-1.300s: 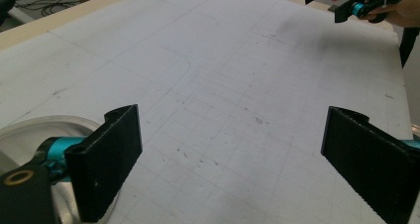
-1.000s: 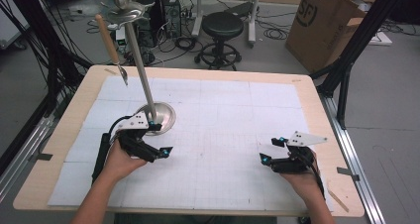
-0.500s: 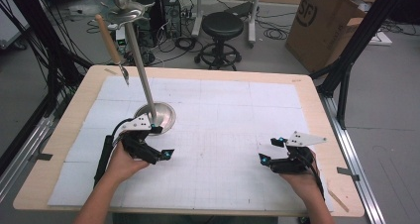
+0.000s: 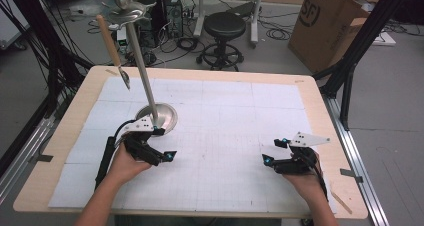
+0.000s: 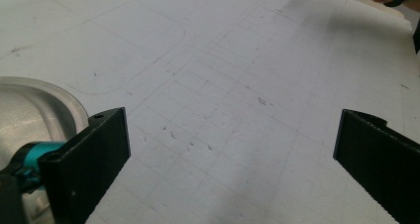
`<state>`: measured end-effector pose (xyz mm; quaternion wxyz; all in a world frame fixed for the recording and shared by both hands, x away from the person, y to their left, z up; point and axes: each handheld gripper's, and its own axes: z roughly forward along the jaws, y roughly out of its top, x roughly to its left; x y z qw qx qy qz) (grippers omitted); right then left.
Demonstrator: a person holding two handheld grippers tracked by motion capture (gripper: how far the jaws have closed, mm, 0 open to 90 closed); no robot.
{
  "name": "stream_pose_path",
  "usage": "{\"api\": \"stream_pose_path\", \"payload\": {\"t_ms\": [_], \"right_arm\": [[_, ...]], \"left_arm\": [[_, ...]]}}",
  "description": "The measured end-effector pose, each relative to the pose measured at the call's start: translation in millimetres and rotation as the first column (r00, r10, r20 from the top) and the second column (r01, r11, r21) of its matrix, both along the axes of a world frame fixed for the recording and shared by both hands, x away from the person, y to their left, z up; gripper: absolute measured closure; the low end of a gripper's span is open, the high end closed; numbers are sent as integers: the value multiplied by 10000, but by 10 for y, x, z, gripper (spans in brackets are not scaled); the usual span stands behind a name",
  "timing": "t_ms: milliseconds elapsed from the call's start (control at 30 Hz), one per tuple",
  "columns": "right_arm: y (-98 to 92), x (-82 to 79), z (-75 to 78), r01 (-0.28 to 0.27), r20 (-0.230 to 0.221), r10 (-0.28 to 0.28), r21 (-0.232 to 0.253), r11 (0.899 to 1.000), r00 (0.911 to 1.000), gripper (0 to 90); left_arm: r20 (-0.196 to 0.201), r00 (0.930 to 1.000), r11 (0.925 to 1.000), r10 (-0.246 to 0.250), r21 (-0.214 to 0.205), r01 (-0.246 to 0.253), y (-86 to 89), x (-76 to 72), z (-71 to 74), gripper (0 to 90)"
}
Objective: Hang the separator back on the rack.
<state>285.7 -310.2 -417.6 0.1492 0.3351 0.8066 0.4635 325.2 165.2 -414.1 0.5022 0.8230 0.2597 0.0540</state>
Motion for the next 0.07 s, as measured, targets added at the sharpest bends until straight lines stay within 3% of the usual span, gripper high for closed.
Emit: {"api": "stream_pose_path", "payload": {"t_ms": [67], "right_arm": [[1, 1, 0, -22, 22, 22, -36, 10000, 10000, 234]], "left_arm": [[-10, 10000, 10000, 12, 34, -12, -1, 0, -2, 17]]}}
